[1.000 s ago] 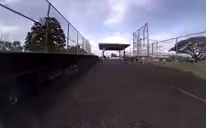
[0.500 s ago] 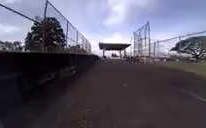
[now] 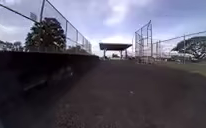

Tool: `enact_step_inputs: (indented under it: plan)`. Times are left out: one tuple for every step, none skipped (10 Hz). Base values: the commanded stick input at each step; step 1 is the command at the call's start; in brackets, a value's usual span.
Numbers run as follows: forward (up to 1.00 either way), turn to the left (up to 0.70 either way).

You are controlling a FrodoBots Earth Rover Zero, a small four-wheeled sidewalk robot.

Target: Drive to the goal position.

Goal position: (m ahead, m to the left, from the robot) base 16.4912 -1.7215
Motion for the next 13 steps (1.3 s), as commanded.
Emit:
enact_step_inputs:
  plan:
    - [0.85, 0.00]
    - [0.85, 0.00]
    - [0.85, 0.00]
    - [0.85, 0.00]
    - [0.85, 0.00]
    - [0.85, 0.00]
    - [0.85, 0.00]
    - [0.85, 0.00]
    - [0.85, 0.00]
    - [0.85, 0.00]
    - [0.85, 0.00]
    - [0.85, 0.00]
    - [0.85, 0.00]
